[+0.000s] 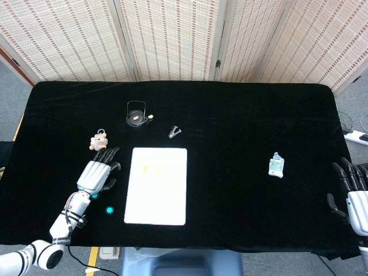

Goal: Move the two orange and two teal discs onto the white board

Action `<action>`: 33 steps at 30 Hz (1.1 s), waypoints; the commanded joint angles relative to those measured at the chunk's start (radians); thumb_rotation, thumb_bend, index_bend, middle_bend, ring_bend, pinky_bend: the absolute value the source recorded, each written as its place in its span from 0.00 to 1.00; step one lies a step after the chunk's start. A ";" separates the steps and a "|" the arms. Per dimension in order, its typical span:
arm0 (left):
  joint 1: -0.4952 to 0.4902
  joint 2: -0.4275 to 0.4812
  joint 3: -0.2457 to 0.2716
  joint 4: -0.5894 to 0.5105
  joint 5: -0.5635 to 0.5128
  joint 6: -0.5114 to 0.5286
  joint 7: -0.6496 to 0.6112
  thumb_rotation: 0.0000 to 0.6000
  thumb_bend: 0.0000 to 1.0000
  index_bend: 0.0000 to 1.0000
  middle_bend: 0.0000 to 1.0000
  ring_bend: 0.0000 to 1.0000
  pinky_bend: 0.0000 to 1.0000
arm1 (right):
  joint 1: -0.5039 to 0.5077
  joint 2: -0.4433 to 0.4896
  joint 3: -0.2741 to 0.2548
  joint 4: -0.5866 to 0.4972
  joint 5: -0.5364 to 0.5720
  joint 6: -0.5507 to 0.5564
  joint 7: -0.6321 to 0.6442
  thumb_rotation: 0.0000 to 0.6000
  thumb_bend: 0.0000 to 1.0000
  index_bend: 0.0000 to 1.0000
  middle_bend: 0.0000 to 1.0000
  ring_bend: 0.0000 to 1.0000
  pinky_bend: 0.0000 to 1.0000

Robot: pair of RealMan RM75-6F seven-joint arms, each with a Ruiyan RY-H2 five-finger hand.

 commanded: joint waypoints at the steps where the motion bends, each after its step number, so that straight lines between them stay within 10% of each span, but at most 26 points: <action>1: 0.047 0.020 0.033 0.006 0.020 0.028 -0.029 1.00 0.42 0.42 0.00 0.00 0.00 | 0.002 0.000 0.000 -0.003 0.000 -0.002 -0.004 1.00 0.51 0.00 0.00 0.05 0.00; 33: 0.187 0.004 0.060 0.055 0.029 0.004 -0.035 1.00 0.41 0.42 0.00 0.00 0.00 | 0.013 -0.001 -0.003 -0.016 0.001 -0.016 -0.021 1.00 0.51 0.00 0.00 0.04 0.00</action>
